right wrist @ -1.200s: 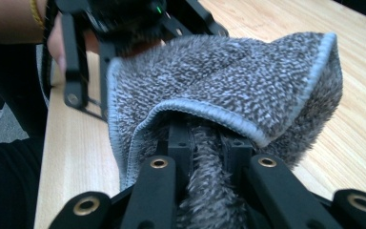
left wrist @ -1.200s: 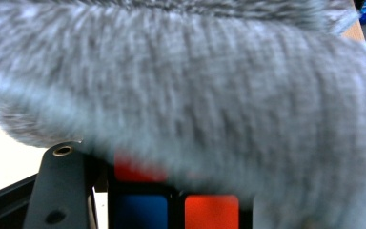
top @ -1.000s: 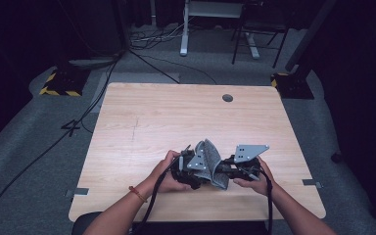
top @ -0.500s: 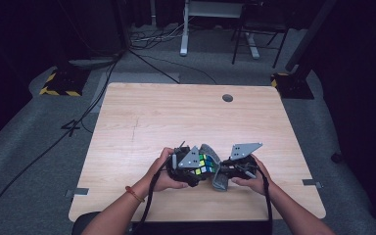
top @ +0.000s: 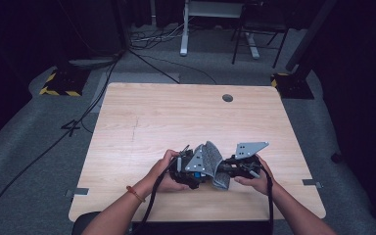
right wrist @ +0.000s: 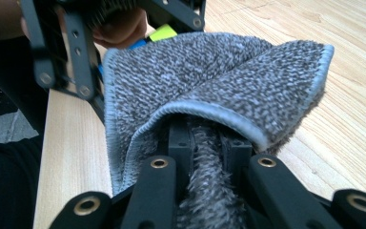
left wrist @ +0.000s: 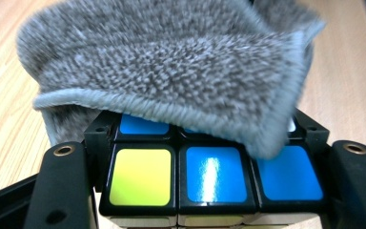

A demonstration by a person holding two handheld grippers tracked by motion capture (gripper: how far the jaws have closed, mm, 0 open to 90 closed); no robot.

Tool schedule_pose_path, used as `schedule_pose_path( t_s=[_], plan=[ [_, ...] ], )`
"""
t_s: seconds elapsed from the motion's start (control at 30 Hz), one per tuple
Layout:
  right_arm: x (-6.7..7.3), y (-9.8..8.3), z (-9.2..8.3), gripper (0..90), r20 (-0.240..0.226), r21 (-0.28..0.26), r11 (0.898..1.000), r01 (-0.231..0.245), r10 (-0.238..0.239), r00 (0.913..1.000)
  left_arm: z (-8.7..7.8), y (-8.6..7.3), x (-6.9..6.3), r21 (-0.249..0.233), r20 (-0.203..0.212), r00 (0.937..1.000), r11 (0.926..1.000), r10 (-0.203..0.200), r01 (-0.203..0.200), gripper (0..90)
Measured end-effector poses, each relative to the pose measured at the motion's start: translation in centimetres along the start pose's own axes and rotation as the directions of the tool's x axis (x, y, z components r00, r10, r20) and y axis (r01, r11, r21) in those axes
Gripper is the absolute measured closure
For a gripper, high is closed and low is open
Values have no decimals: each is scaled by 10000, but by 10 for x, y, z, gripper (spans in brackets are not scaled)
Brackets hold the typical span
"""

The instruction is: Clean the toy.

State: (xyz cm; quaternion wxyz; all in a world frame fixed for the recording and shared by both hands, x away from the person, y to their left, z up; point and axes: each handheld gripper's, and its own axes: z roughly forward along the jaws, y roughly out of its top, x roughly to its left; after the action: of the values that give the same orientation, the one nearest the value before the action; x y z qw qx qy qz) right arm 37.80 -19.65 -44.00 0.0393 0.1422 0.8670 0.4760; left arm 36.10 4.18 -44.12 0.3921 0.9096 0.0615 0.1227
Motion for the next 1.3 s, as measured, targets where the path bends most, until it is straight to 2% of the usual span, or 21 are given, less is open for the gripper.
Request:
schedule_pose_path(
  t_s=[0.13, 0.23, 0.4, 0.5, 0.63, 0.8, 0.87, 0.93, 1.07, 1.1, 1.23, 1.3],
  plan=[
    [0, -4, 10, 789, -200, 616, 9981, 19, -7, 9998, -8, 2, 5, -572, -12, 9994, 9978, -336, 334, 332],
    [1, -6, 16, 789, -505, 923, 9957, 29, 18, 9987, -11, 1, 7, -649, -51, 9989, 9968, -473, 469, 332],
    [6, 1, 6, 789, -464, 542, 9983, 209, -184, 9988, -9, 0, 7, -607, 87, 9987, 9969, -504, 508, 332],
    [9, 5, -2, 789, -116, 334, 9988, 361, -358, 9993, -9, 5, 2, -405, -127, 9985, 9978, -524, 518, 332],
    [6, 7, -8, 789, 27, -96, 9998, 193, -193, 9998, -7, 8, -3, -467, 141, 9989, 9979, -446, 452, 332],
    [3, 7, -8, 790, 315, 198, 9993, 302, -308, 9990, -8, 14, -9, -879, 411, 9986, 9955, -319, 354, 332],
    [3, 5, -6, 790, 318, 329, 9992, 224, -235, 9992, -11, 15, -10, -1085, 374, 9989, 9936, -271, 310, 332],
    [4, 4, -2, 791, 338, 581, 9977, 335, -355, 9988, -13, 16, -9, -1223, 337, 9991, 9921, -250, 289, 332],
    [7, 2, 7, 790, 28, 991, 9939, 477, -482, 9988, -20, 15, -4, -1676, 289, 9982, 9842, -522, 564, 332],
    [8, 2, 9, 790, -39, 1056, 9928, 559, -558, 9984, -21, 15, -3, -1655, 320, 9981, 9846, -525, 571, 332],
    [12, 4, 9, 790, 193, 1183, 9895, 830, -858, 9961, -18, 12, -2, -1442, 338, 9986, 9885, -415, 460, 331],
    [9, 2, 8, 790, 61, 1011, 9933, 554, -563, 9984, -18, 12, -1, -1410, 359, 9984, 9888, -434, 481, 331]
  ],
)
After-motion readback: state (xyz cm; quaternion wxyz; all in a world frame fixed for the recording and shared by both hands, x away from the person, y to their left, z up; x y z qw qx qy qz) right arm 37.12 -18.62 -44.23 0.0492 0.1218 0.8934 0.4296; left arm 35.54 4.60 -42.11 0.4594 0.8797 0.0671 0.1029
